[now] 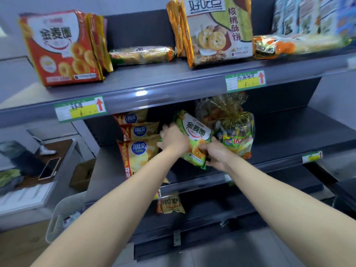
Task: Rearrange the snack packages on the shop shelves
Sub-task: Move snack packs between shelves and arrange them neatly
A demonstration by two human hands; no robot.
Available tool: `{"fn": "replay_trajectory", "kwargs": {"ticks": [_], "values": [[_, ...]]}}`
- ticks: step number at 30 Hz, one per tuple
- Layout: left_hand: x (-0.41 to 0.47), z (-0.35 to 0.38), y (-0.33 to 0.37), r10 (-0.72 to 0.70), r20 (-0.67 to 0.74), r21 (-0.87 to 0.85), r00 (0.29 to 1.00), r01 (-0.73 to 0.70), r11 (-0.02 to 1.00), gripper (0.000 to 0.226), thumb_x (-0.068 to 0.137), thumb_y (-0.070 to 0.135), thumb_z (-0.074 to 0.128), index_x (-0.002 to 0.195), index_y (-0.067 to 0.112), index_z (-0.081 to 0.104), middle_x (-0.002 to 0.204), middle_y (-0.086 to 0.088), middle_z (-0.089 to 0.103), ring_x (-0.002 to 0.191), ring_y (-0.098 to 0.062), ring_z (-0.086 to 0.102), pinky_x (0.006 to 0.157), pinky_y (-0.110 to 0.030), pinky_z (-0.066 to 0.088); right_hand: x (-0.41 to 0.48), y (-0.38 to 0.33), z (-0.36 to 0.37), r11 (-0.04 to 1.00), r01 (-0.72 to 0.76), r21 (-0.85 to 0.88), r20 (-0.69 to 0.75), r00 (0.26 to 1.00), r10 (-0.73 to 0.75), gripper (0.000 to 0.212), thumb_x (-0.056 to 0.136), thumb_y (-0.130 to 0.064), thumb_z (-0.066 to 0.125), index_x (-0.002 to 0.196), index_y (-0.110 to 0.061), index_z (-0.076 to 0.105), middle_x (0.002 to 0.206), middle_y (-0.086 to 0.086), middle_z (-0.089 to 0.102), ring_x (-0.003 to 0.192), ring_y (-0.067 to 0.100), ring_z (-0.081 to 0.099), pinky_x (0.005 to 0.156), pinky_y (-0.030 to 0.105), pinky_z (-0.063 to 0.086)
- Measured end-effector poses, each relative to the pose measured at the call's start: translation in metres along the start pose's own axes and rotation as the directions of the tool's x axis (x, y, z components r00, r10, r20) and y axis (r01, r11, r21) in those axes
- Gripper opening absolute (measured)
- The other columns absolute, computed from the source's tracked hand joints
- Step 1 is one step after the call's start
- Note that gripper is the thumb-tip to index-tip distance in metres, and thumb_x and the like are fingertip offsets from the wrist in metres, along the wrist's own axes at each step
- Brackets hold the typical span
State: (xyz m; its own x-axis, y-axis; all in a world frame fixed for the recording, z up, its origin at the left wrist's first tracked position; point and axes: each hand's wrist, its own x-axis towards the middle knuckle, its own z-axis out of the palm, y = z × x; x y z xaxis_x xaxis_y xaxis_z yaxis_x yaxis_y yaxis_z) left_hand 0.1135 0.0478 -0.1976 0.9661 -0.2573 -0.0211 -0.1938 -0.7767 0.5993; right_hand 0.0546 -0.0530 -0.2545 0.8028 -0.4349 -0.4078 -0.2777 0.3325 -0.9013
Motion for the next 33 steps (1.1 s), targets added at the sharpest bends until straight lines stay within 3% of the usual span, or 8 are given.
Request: {"fn": "replay_trajectory", "kwargs": {"ticks": [5,8,12,17,20,24,28,33], "values": [[-0.027,-0.013,-0.014,-0.104,-0.005,-0.083,0.995,0.103,0.991,0.053,0.088,0.008,0.053,0.138,0.008,0.035,0.142,-0.012,0.026,0.130,-0.032,0.033,0.103,-0.046,0.035,-0.022,-0.002,0.002,0.994,0.067,-0.087,-0.011,0.998,-0.068,0.083,0.086,0.005,0.056,0.150,-0.029,0.016,0.132,0.005,0.057,0.111,0.025,0.059,0.096,0.044,0.049],[-0.045,-0.019,-0.023,-0.105,-0.014,-0.178,0.994,0.101,0.979,0.053,0.087,0.008,0.054,0.136,0.003,0.034,0.143,-0.014,0.024,0.130,-0.033,0.034,0.105,-0.045,0.036,-0.041,0.000,0.005,0.984,0.127,-0.123,0.019,0.992,-0.126,0.091,0.084,0.004,0.059,0.151,-0.030,0.007,0.133,0.002,0.056,0.110,0.022,0.059,0.093,0.039,0.050],[-0.071,-0.031,-0.029,-0.138,-0.039,-0.273,0.990,0.122,0.954,0.058,0.086,0.011,0.060,0.135,0.003,0.030,0.142,-0.017,0.026,0.127,-0.036,0.037,0.100,-0.041,0.039,-0.073,0.002,0.011,0.962,0.224,-0.159,0.028,0.975,-0.222,0.092,0.082,0.002,0.060,0.152,-0.029,0.008,0.132,0.001,0.055,0.113,0.024,0.057,0.100,0.042,0.046],[-0.104,-0.046,-0.028,-0.180,-0.040,-0.365,0.983,0.153,0.918,0.066,0.085,0.017,0.061,0.136,0.003,0.021,0.142,-0.015,0.023,0.125,-0.033,0.037,0.102,-0.044,0.039,-0.123,-0.007,0.021,0.890,0.425,-0.169,0.027,0.904,-0.426,0.077,0.081,0.002,0.058,0.143,-0.033,0.029,0.105,-0.009,0.062,0.099,0.017,0.063,0.084,0.035,0.056],[-0.121,-0.063,-0.021,-0.092,-0.128,-0.361,0.988,0.040,0.932,0.057,0.085,0.019,0.061,0.127,0.005,0.026,0.134,-0.013,0.026,0.122,-0.030,0.034,0.100,-0.039,0.038,-0.148,-0.018,0.029,0.823,0.514,-0.242,-0.017,0.846,-0.533,0.079,0.080,-0.008,0.060,0.146,-0.033,0.024,0.129,0.001,0.051,0.112,0.019,0.056,0.094,0.043,0.050],[-0.132,-0.106,-0.007,0.055,-0.308,-0.336,0.950,-0.163,0.928,0.048,0.082,0.025,0.062,0.113,0.011,0.029,0.120,-0.007,0.028,0.118,-0.026,0.032,0.091,-0.039,0.035,-0.171,-0.042,0.050,0.721,0.618,-0.313,-0.077,0.740,-0.668,0.088,0.078,-0.019,0.061,0.149,-0.035,0.011,0.144,-0.004,0.033,0.131,0.024,0.036,0.108,0.052,0.032],[-0.124,-0.159,-0.002,0.126,-0.442,-0.353,0.888,-0.301,0.886,0.049,0.081,0.026,0.064,0.110,0.015,0.027,0.111,-0.001,0.025,0.120,-0.026,0.033,0.097,-0.045,0.037,-0.183,-0.077,0.084,0.648,0.724,-0.235,-0.053,0.657,-0.752,0.092,0.075,-0.021,0.061,0.149,-0.036,0.009,0.147,-0.005,0.030,0.135,0.022,0.033,0.109,0.048,0.034],[-0.091,-0.221,-0.026,0.123,-0.536,-0.399,0.835,-0.378,0.835,0.053,0.081,0.021,0.067,0.117,0.012,0.029,0.124,-0.007,0.029,0.123,-0.028,0.036,0.104,-0.043,0.038,-0.175,-0.123,0.145,0.569,0.807,-0.160,0.077,0.585,-0.807,0.087,0.081,-0.012,0.063,0.150,-0.032,0.013,0.146,-0.001,0.039,0.130,0.019,0.044,0.106,0.044,0.041]]}}
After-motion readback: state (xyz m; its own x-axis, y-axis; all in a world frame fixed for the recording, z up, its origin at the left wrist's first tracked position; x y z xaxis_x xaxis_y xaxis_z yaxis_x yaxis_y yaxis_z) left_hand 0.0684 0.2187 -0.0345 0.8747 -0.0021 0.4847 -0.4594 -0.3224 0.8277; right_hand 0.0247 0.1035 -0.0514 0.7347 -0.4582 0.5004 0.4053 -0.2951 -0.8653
